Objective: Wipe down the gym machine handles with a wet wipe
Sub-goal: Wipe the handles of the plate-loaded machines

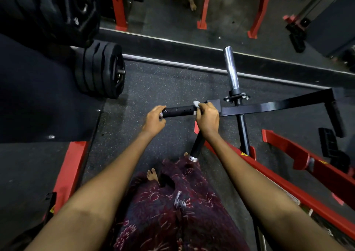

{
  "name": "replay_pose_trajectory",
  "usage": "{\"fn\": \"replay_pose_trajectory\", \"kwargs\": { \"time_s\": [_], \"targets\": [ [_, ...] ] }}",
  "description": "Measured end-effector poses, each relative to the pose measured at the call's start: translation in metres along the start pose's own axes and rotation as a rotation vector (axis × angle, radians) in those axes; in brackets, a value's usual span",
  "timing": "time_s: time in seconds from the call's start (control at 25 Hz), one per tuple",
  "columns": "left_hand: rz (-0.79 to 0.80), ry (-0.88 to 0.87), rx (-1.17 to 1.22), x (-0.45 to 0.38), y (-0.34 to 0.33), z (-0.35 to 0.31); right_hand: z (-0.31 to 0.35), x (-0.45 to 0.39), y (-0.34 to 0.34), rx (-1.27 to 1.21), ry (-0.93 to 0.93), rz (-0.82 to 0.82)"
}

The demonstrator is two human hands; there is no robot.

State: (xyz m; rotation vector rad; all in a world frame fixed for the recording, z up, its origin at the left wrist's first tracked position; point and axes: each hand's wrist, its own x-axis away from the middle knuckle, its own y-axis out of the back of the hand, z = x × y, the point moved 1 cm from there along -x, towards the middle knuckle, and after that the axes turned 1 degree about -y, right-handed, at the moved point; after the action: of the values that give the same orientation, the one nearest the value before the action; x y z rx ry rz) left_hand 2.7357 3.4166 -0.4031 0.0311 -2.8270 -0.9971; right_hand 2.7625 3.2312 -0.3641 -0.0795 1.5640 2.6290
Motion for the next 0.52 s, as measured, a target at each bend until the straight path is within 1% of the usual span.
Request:
{"fn": "replay_pose_trajectory", "kwargs": {
  "time_s": [0.08, 0.12, 0.16, 0.28, 0.32, 0.44, 0.52],
  "targets": [
    [-0.004, -0.008, 0.011, -0.002, 0.001, 0.0, 0.009, 0.0, -0.007, -0.002, -0.16, 0.042],
    [0.0, -0.007, 0.011, -0.003, 0.001, 0.0, 0.017, 0.0, -0.011, -0.008, -0.2, 0.061],
    [0.003, -0.002, 0.01, -0.004, 0.001, -0.001, 0.025, 0.0, -0.016, -0.008, -0.196, 0.091],
    [0.004, 0.011, 0.013, -0.005, 0.002, -0.001, 0.04, 0.005, -0.025, 0.006, -0.054, 0.222],
    [0.013, 0.015, 0.014, -0.005, 0.002, -0.001, 0.036, 0.003, -0.021, -0.005, -0.054, 0.219],
    [0.054, 0.027, 0.008, -0.004, 0.003, 0.001, 0.014, -0.005, -0.007, 0.021, -0.204, 0.094],
    [0.072, 0.034, 0.007, -0.005, 0.005, 0.001, 0.019, -0.004, -0.01, 0.045, -0.241, 0.104]
  ]
}}
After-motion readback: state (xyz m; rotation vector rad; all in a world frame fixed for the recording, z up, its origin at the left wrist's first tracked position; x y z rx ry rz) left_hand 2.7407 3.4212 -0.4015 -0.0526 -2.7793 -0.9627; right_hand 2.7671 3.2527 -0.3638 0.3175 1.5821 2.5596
